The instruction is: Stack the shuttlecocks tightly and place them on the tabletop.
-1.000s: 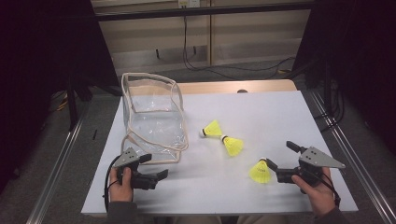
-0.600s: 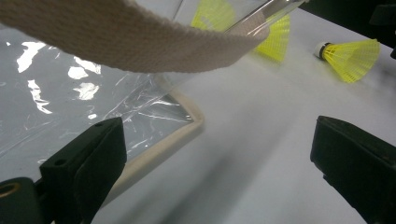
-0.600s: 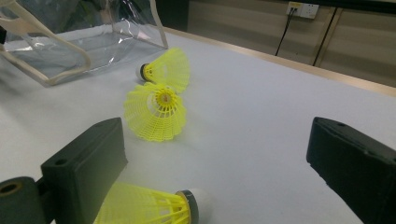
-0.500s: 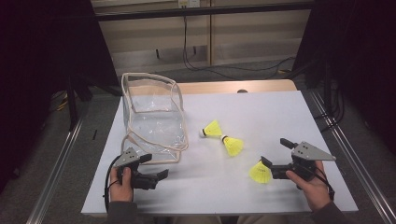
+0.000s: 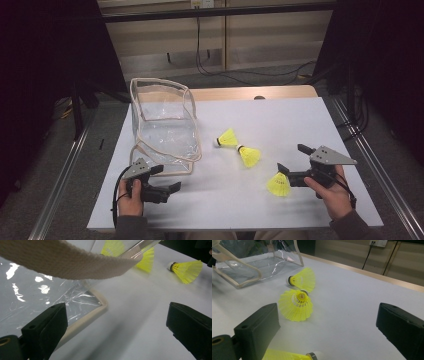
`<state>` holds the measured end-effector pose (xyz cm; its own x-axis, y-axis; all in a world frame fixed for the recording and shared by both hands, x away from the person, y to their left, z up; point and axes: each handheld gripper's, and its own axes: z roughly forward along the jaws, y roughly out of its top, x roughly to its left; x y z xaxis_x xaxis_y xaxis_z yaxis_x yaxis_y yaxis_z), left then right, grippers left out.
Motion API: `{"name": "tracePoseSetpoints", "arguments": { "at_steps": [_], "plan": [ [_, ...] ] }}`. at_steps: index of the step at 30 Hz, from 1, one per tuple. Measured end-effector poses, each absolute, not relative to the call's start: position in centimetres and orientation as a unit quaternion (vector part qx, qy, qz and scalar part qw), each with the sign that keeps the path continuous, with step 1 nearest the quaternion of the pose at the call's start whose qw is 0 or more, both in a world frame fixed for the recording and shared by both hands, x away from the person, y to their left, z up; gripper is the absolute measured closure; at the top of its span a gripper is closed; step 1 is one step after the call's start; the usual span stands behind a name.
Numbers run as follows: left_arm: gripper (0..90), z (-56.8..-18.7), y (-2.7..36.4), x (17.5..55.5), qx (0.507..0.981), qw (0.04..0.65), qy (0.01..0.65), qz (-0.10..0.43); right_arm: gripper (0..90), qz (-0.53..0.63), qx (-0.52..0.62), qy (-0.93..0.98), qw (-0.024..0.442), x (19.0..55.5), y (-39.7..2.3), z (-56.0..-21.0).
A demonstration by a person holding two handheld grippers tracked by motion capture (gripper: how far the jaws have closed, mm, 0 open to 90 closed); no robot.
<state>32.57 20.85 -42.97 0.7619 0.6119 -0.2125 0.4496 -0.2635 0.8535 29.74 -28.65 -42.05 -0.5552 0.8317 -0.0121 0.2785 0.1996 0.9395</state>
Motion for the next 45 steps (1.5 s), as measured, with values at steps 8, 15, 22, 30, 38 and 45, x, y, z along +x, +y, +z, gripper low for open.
{"name": "tracePoseSetpoints", "arguments": {
  "at_steps": [8, 15, 22, 30, 38, 45],
  "plan": [
    [3.6, -43.0, 20.7, 32.6, 0.792, 0.504, 0.334, 0.079, 4.2, 0.499, 0.376, 0.734, 0.268, 30.1, -27.6, -41.3],
    [3.6, -43.1, 20.7, 32.6, 0.791, 0.506, 0.335, 0.078, 5.0, 0.491, 0.373, 0.746, 0.25, 30.8, -26.5, -40.6],
    [3.6, -43.1, 20.6, 32.6, 0.792, 0.504, 0.335, 0.076, 3.0, 0.483, 0.376, 0.758, 0.226, 31.3, -25.8, -40.5],
    [3.6, -43.2, 20.6, 32.6, 0.793, 0.504, 0.334, 0.074, 3.9, 0.473, 0.373, 0.768, 0.217, 31.7, -25.3, -40.5],
    [3.6, -43.2, 20.5, 32.6, 0.793, 0.504, 0.334, 0.074, 5.1, 0.472, 0.371, 0.773, 0.205, 32.1, -24.6, -40.5],
    [3.6, -43.2, 20.6, 32.6, 0.793, 0.504, 0.333, 0.075, 6.8, 0.47, 0.372, 0.777, 0.192, 31.6, -24.7, -41.1]
  ]
}}
